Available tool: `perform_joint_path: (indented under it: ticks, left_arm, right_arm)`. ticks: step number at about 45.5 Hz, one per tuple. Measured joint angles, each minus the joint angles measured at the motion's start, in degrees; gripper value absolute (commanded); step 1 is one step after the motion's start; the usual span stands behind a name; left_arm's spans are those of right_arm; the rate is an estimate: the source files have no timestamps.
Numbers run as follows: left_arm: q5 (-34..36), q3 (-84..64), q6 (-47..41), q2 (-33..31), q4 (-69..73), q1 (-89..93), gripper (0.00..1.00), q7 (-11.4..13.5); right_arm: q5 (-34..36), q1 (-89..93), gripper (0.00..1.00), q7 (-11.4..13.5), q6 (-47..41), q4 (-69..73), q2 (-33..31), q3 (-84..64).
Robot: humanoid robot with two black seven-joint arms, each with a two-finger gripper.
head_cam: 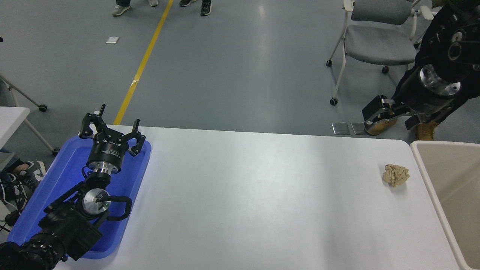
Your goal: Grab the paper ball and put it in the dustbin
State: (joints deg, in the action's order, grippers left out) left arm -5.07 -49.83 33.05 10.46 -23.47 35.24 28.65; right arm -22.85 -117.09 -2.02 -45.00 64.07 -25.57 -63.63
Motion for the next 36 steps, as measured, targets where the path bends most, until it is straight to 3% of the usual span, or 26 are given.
perform_joint_path:
  ticks: [36]
  left_arm:
    - [-0.02,0.00,0.00,0.00,0.00,0.00,1.00,0.01]
  right_arm:
    - [0.00,0.12,1.00,0.00,0.00,-0.02,0.12,0.45]
